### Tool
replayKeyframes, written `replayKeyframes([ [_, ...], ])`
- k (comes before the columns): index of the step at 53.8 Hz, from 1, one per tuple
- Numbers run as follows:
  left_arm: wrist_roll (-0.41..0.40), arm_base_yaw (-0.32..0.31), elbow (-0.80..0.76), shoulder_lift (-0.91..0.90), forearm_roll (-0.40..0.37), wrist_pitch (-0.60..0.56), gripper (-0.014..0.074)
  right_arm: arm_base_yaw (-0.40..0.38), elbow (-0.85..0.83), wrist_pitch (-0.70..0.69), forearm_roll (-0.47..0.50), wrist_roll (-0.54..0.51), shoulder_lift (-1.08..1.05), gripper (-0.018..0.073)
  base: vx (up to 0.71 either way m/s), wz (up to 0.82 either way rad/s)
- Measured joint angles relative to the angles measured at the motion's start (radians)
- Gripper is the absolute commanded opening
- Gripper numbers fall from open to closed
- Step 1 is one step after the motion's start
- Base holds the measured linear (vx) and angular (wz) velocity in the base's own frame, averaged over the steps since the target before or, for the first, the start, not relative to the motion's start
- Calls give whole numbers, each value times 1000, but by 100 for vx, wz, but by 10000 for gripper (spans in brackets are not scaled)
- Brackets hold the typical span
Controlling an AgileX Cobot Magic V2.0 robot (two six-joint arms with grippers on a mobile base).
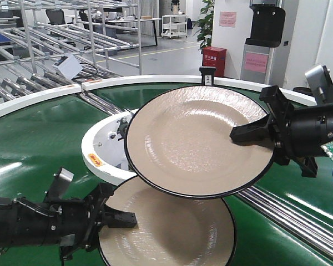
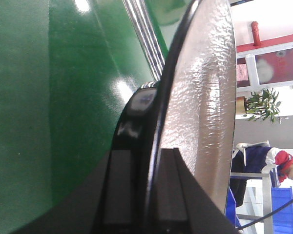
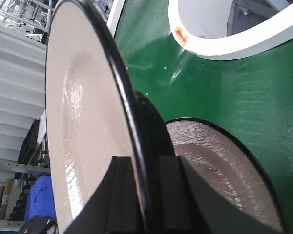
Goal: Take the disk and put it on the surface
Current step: 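Close both grippers on the plate rims and lift the plates upright, then drive the base to the steel counter holding both plates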
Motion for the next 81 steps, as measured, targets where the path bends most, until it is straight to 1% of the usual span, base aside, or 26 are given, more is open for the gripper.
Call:
replayKeyframes([
  [24,0,0,0,0,0,-9,0,0,0,0,-2,0,0,-8,-2,-1],
  [43,0,0,0,0,-6,-24,1,0,0,-4,-3,0,0,-8,-17,-13],
  [68,0,0,0,0,-7,-20,1,0,0,-4,-2,0,0,-8,-24,-20],
  [81,0,0,0,0,-7,-19,1,0,0,-4,-4,0,0,-8,-22,-45],
])
